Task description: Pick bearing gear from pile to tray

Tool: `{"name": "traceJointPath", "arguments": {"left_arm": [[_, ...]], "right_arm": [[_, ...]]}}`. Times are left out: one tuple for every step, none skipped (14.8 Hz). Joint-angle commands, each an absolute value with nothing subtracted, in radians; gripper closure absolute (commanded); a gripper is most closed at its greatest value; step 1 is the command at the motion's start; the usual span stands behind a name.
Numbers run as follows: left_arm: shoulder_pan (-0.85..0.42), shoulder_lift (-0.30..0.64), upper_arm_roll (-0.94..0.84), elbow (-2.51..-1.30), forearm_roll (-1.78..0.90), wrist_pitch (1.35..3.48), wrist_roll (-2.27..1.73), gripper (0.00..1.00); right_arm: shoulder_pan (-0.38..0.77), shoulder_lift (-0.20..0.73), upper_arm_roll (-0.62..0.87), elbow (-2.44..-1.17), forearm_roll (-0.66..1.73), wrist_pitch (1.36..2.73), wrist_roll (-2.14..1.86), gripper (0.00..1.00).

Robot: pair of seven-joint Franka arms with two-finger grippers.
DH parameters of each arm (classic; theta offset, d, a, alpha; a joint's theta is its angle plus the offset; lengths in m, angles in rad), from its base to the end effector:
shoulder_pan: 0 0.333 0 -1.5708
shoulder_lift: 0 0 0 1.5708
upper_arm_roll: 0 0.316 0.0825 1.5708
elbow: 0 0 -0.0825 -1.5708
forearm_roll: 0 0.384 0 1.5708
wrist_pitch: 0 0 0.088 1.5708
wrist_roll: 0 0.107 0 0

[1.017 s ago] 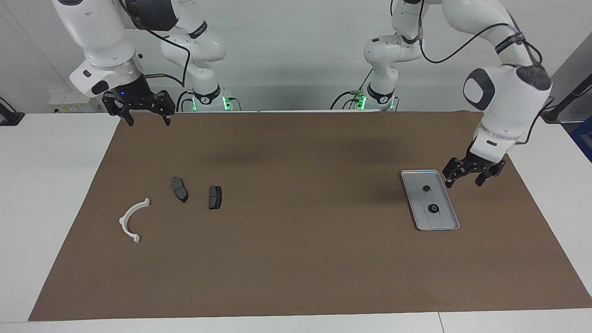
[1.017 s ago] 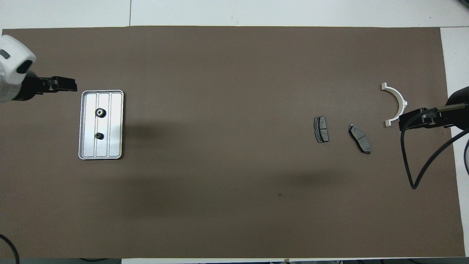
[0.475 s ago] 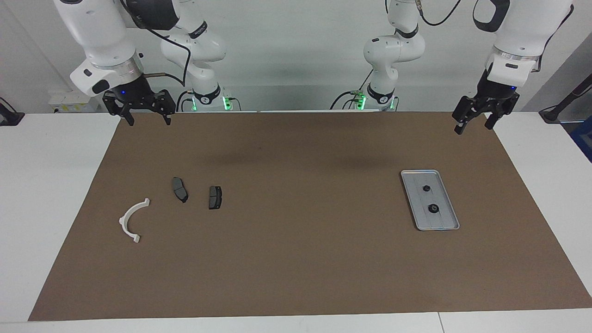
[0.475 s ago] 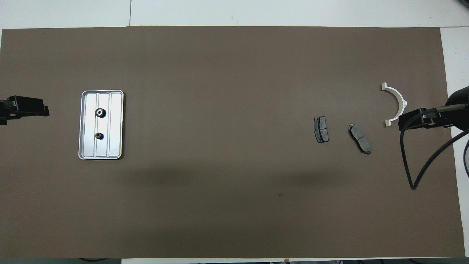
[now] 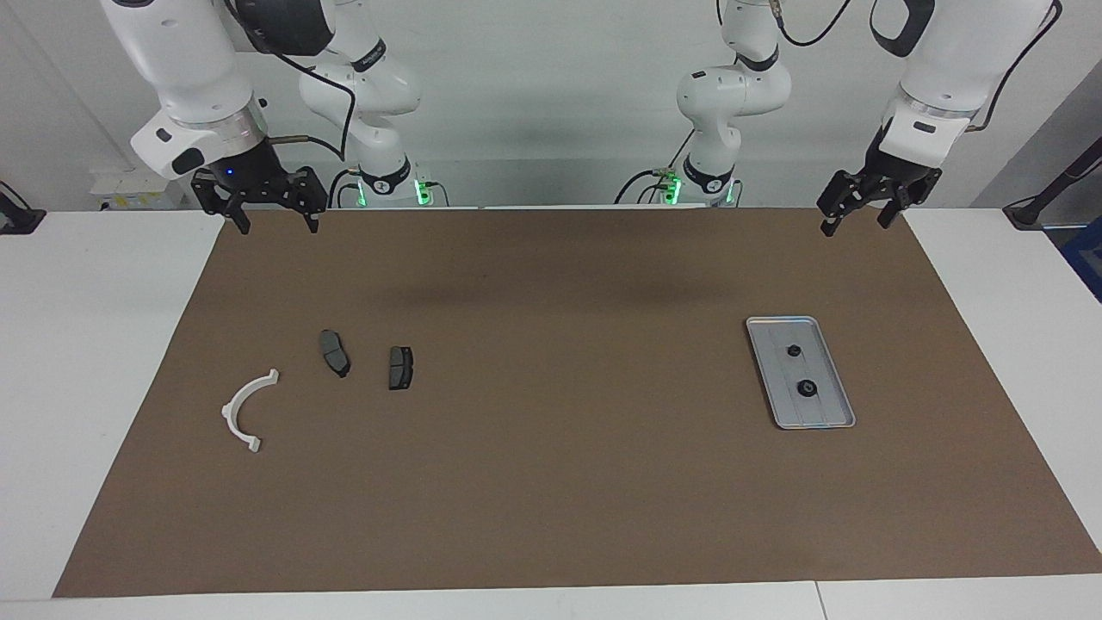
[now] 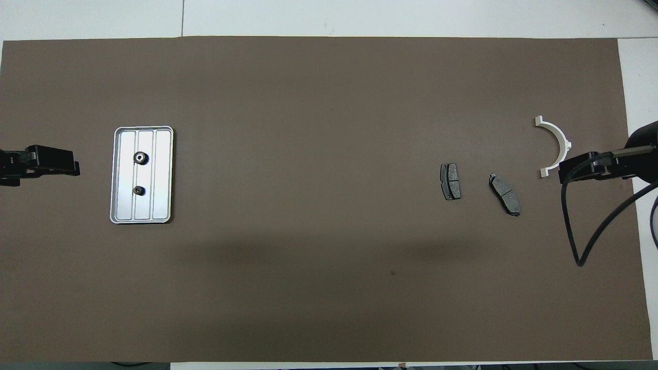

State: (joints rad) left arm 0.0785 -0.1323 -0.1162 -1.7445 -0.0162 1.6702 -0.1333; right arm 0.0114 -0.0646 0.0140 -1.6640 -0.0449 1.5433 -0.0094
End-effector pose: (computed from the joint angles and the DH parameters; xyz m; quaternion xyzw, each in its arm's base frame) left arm 0.5209 -0.0251 0.6214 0.9984 0.0486 0.0284 0.0029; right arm 0.5299 0.0088 0.6135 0.9992 0.0174 -0.0279 0.0231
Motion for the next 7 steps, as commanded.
{"name": "traceJointPath", "arguments": {"left_arm": [[-0.088, -0.12, 0.039, -1.721, -0.012, 1.631, -0.147, 0.0], [-0.163, -0.111, 0.133, -1.712, -0.011, 1.612, -0.146, 0.0], [-0.172, -0.11, 0.14, -1.71, -0.011, 1.606, -0.143, 0.0], [-0.166, -0.112, 0.13, -1.712, -0.011, 1.603, -0.132, 0.0], [-0.158, -0.11, 0.121, -1.712, -0.011, 1.603, -0.123, 0.0], [-0.156, -0.109, 0.111, -1.709, -0.011, 1.597, -0.123, 0.0], [-0.147, -0.106, 0.101, -1.704, -0.011, 1.594, -0.123, 0.0]], "right_arm": [[0.012, -0.078, 0.011, -1.678, -0.018, 1.562, -0.018, 0.0], [0.012, -0.078, 0.011, -1.678, -0.018, 1.562, -0.018, 0.0], [0.012, -0.078, 0.011, -1.678, -0.017, 1.562, -0.018, 0.0], [0.012, -0.078, 0.011, -1.678, -0.017, 1.562, -0.02, 0.0], [0.012, -0.078, 0.011, -1.678, -0.018, 1.562, -0.02, 0.0], [0.014, -0.078, 0.011, -1.678, -0.018, 1.562, -0.02, 0.0], [0.014, -0.078, 0.012, -1.678, -0.018, 1.562, -0.02, 0.0]]}}
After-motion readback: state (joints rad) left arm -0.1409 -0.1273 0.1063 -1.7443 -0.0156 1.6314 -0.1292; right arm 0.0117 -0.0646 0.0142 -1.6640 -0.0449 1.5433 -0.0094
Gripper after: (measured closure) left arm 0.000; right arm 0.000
